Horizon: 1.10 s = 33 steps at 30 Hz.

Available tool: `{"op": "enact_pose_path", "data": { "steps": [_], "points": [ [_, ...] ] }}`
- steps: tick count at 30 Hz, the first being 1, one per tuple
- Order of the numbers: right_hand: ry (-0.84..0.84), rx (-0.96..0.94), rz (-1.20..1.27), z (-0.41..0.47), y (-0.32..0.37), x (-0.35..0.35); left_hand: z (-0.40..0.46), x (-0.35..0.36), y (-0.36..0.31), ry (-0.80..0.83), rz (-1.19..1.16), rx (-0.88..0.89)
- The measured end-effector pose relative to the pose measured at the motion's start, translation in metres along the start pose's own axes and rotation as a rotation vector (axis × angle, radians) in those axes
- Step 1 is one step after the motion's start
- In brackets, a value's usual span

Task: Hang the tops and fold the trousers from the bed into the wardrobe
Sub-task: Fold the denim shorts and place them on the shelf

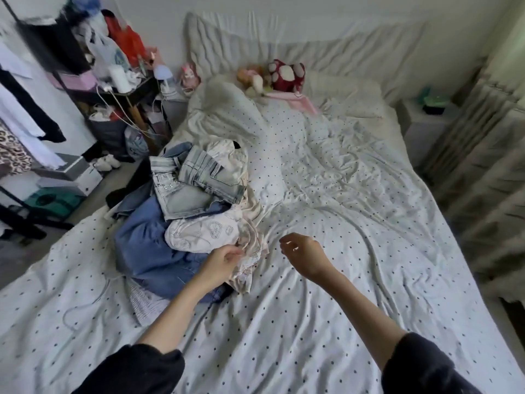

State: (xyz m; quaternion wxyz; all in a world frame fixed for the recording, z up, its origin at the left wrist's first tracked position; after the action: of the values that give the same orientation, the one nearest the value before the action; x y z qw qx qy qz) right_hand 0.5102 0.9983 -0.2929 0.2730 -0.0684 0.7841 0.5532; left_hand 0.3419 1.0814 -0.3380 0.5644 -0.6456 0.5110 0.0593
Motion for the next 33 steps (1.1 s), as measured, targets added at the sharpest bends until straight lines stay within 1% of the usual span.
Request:
{"op": "enact_pose_path", "data": {
  "steps": [2, 9, 14, 18, 20, 23, 27, 29, 31, 33],
  "points": [
    [0.050, -0.001, -0.024, 0.028, -0.002, 0.007, 0.016, -0.003, 0.012, -0.026, -0.020, -0.054],
    [0.158, -0.016, -0.086, 0.123, 0.007, 0.035, 0.072, -0.036, 0.042, -0.105, 0.006, -0.139],
    [0.220, -0.017, -0.135, 0.198, 0.024, 0.071, 0.124, -0.097, 0.091, -0.275, 0.018, -0.273],
    [0.247, -0.068, -0.139, 0.254, 0.046, 0.109, 0.168, -0.152, 0.123, -0.445, 0.043, -0.381],
    [0.234, -0.113, -0.232, 0.281, 0.060, 0.128, 0.188, -0.176, 0.136, -0.524, 0.044, -0.405],
    [0.173, -0.166, -0.381, 0.308, 0.076, 0.147, 0.210, -0.196, 0.155, -0.568, -0.003, -0.479],
    [0.172, -0.174, -0.506, 0.324, 0.077, 0.181, 0.229, -0.198, 0.178, -0.590, -0.113, -0.535],
    [0.106, -0.202, -0.566, 0.328, 0.075, 0.190, 0.229, -0.196, 0.183, -0.621, -0.155, -0.532],
    [0.027, -0.247, -0.573, 0.333, 0.080, 0.193, 0.229, -0.197, 0.183, -0.639, -0.179, -0.497],
    [-0.038, -0.297, -0.473, 0.335, 0.090, 0.186, 0.228, -0.199, 0.178, -0.660, -0.213, -0.461]
  ]
}}
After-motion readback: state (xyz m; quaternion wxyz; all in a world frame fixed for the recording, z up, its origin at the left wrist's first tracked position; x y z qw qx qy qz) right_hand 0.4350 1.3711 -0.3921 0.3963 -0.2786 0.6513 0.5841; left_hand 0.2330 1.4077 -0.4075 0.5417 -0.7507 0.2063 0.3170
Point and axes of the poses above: each hand's wrist, its own z-axis towards the middle knuckle, its own x-axis out of the palm, y = z × x, the point moved 8 cm from there along z, towards the middle knuckle, and after that the axes turned 14 degrees about z, right-handed, at the moved point
